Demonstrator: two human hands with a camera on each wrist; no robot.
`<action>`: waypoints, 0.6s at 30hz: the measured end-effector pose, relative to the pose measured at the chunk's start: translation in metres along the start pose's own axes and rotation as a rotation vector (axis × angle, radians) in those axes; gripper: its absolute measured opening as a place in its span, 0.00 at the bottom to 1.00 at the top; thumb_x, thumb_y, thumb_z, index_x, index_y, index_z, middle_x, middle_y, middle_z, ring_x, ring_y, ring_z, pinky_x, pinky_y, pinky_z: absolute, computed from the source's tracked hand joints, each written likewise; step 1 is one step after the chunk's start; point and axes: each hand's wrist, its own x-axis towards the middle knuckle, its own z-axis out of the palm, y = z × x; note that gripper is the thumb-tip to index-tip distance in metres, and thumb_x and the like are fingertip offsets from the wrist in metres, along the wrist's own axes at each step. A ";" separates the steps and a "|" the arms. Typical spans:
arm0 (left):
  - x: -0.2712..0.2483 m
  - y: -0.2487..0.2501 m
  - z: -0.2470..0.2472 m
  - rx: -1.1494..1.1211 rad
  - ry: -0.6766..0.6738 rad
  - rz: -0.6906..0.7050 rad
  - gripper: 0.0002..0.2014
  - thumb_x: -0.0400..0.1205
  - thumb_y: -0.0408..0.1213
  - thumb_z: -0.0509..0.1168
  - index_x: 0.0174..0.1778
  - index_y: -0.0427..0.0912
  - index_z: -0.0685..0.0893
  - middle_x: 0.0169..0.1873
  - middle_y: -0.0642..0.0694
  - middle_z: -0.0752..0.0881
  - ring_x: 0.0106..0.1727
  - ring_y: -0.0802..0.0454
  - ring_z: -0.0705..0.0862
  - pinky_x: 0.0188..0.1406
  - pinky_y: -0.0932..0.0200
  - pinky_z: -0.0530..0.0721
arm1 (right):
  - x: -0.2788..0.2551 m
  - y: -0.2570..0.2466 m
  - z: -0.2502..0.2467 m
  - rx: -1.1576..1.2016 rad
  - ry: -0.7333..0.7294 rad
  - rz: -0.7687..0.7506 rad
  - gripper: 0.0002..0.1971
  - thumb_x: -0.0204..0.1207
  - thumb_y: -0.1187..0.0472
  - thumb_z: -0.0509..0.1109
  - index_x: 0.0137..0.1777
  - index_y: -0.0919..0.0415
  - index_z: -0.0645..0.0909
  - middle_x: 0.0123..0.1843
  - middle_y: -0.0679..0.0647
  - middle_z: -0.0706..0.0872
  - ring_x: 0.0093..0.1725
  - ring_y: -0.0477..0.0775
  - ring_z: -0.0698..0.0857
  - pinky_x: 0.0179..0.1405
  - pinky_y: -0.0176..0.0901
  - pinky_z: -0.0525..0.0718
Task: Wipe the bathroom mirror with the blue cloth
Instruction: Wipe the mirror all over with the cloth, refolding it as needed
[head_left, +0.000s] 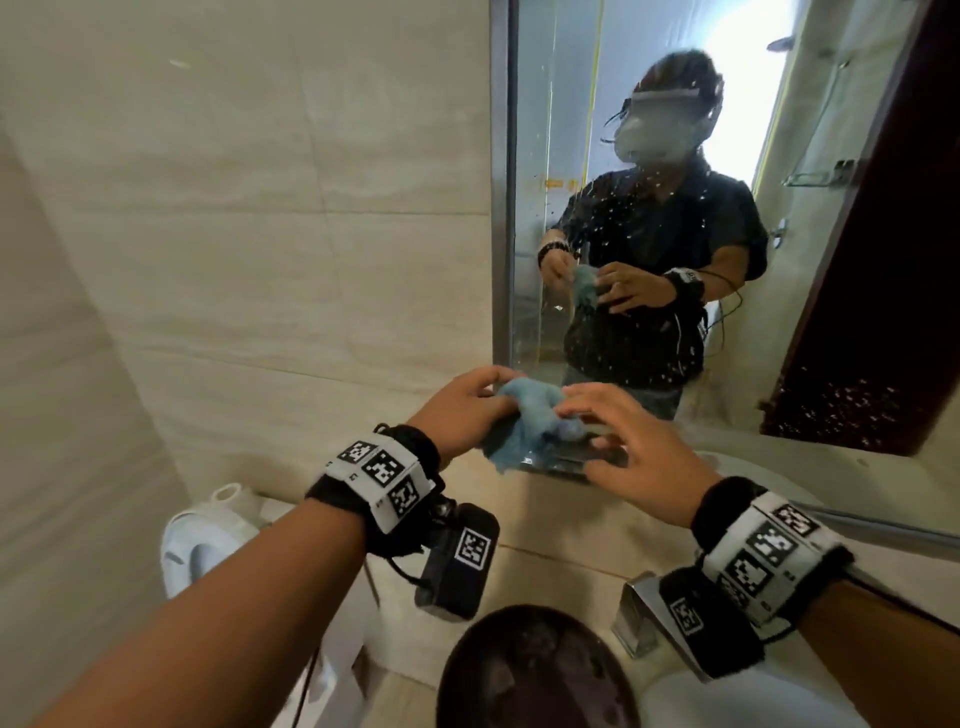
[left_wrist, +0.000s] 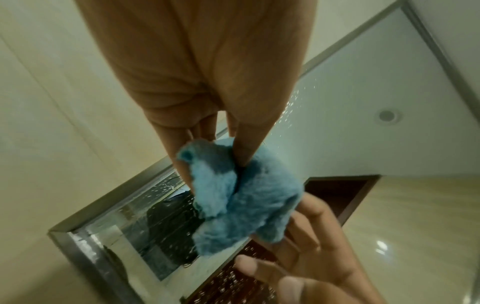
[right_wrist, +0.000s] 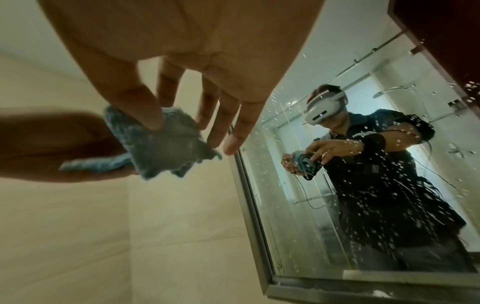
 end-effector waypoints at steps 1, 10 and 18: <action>0.001 0.007 -0.002 -0.054 -0.009 -0.025 0.10 0.83 0.34 0.61 0.58 0.42 0.82 0.50 0.36 0.85 0.47 0.45 0.84 0.48 0.49 0.83 | 0.004 -0.001 -0.001 0.029 0.011 0.003 0.17 0.73 0.64 0.70 0.62 0.54 0.78 0.67 0.46 0.72 0.64 0.33 0.73 0.54 0.21 0.75; 0.039 0.043 -0.032 0.104 -0.016 0.205 0.24 0.71 0.26 0.74 0.59 0.43 0.75 0.53 0.45 0.81 0.51 0.50 0.84 0.43 0.59 0.87 | 0.079 -0.019 -0.015 0.040 0.252 0.117 0.21 0.73 0.64 0.73 0.57 0.40 0.72 0.62 0.46 0.72 0.60 0.40 0.77 0.46 0.31 0.83; 0.087 0.078 -0.075 0.114 -0.079 0.569 0.21 0.72 0.24 0.72 0.59 0.43 0.76 0.56 0.47 0.79 0.55 0.50 0.82 0.47 0.58 0.86 | 0.145 -0.046 -0.026 0.355 0.410 0.257 0.25 0.74 0.71 0.70 0.67 0.51 0.72 0.55 0.48 0.82 0.54 0.46 0.83 0.43 0.31 0.84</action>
